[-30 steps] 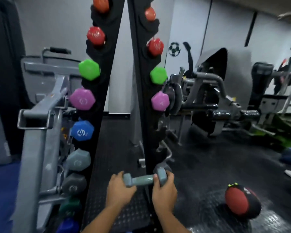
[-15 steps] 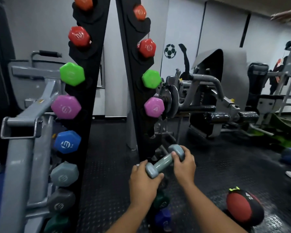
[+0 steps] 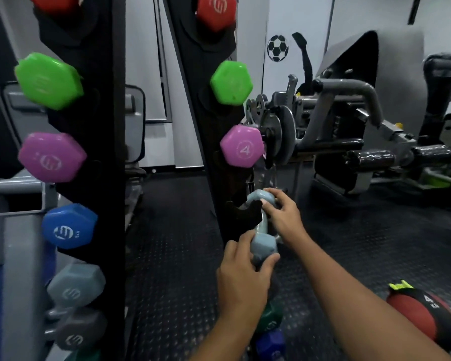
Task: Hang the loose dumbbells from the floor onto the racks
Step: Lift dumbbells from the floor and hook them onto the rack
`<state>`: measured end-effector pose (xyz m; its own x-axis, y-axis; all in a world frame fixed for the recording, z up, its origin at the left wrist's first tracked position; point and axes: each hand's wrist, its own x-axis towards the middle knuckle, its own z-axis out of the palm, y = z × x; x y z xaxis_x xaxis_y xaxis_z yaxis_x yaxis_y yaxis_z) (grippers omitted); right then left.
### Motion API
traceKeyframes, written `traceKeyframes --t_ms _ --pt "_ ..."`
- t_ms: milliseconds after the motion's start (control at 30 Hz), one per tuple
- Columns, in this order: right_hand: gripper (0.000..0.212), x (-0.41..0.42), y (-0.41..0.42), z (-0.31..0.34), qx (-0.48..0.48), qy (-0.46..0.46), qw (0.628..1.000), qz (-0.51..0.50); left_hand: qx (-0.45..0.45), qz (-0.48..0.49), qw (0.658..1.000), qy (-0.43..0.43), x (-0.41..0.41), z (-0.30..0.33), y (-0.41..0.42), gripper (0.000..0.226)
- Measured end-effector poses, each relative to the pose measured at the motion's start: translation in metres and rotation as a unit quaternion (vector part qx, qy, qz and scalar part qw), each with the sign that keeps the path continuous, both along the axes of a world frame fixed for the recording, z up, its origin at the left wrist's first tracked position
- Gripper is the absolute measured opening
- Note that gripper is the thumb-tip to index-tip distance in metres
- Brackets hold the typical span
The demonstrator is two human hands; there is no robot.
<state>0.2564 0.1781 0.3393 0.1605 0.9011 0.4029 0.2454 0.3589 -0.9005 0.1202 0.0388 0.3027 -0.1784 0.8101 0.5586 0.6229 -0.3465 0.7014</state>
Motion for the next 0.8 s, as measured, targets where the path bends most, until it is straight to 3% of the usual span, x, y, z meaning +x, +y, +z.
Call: traceKeyframes --t_ms 167,333,400,467,567,667,800 --pt "0.041 -0.007 0.029 -0.006 -0.048 -0.055 0.996 0.053 0.014 -0.043 0.998 0.039 -0.006 -0.007 0.011 0.059" --pt "0.059 -0.016 0.036 0.007 -0.104 -0.132 0.975 0.147 0.052 -0.050 0.980 0.184 -0.024 -0.005 0.025 0.053" --pt "0.052 -0.015 0.037 0.009 -0.129 -0.121 0.971 0.163 0.070 -0.053 0.970 0.227 -0.033 -0.004 0.031 0.053" --pt "0.026 -0.017 0.032 0.014 -0.126 -0.144 0.962 0.193 0.077 -0.049 0.962 0.258 -0.042 -0.003 0.033 0.054" --pt "0.022 -0.023 0.025 0.019 -0.111 -0.205 0.945 0.230 0.049 -0.054 0.965 0.254 -0.050 -0.004 0.031 0.059" --pt "0.026 -0.019 0.023 0.020 -0.097 -0.240 0.944 0.205 0.027 -0.079 0.967 0.242 -0.050 -0.002 0.030 0.063" --pt "0.024 -0.022 0.022 0.017 -0.108 -0.334 0.922 0.166 0.020 -0.063 0.955 0.288 -0.057 0.014 0.029 0.064"
